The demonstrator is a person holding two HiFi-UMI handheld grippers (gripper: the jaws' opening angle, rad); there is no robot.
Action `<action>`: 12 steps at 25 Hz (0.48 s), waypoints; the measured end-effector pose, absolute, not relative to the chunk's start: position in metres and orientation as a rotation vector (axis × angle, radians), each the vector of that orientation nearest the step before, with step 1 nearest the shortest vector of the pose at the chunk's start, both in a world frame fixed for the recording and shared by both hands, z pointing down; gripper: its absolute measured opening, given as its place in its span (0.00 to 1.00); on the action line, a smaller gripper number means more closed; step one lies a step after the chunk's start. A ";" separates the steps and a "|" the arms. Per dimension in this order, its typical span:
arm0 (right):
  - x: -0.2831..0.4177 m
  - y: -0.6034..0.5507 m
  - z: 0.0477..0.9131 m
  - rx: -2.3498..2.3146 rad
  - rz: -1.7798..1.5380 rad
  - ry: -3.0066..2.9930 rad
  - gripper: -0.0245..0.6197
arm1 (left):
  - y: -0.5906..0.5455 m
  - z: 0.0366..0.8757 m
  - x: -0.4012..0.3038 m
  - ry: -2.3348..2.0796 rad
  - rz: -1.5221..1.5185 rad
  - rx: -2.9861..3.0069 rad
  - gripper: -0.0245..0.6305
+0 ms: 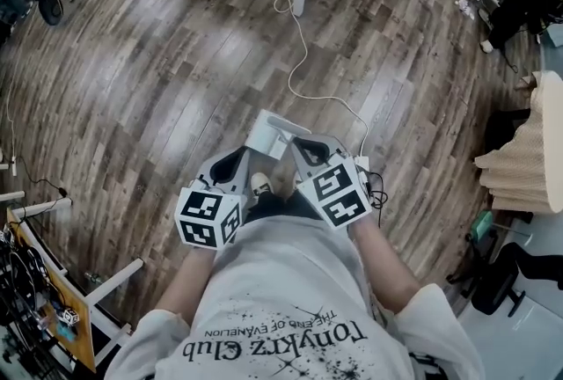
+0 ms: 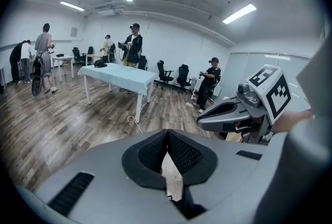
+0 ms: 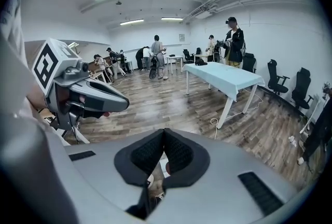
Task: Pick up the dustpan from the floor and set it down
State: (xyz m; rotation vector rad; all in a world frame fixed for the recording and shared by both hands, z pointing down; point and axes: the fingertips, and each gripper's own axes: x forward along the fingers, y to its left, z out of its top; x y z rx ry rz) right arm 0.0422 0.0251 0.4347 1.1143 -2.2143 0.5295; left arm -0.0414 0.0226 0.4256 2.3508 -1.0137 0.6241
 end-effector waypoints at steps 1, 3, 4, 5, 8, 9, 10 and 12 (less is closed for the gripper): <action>0.041 0.026 0.434 1.113 0.536 -2.216 0.08 | 0.024 0.426 -0.042 -1.014 0.626 2.347 0.07; 0.041 0.026 0.432 1.113 0.546 -2.223 0.08 | 0.027 0.427 -0.042 -1.015 0.632 2.342 0.07; 0.041 0.026 0.430 1.113 0.546 -2.226 0.08 | 0.028 0.427 -0.041 -1.015 0.634 2.343 0.07; 0.042 0.026 0.429 1.112 0.544 -2.228 0.08 | 0.029 0.426 -0.040 -1.015 0.634 2.345 0.07; 0.043 0.027 0.429 1.105 0.542 -2.228 0.08 | 0.030 0.426 -0.039 -1.016 0.633 2.345 0.07; 0.043 0.028 0.430 1.103 0.544 -2.227 0.08 | 0.031 0.427 -0.040 -1.016 0.633 2.344 0.07; 0.043 0.028 0.430 1.102 0.548 -2.227 0.08 | 0.030 0.427 -0.040 -1.016 0.633 2.342 0.07; 0.045 0.028 0.431 1.103 0.558 -2.227 0.08 | 0.030 0.427 -0.041 -1.018 0.634 2.340 0.07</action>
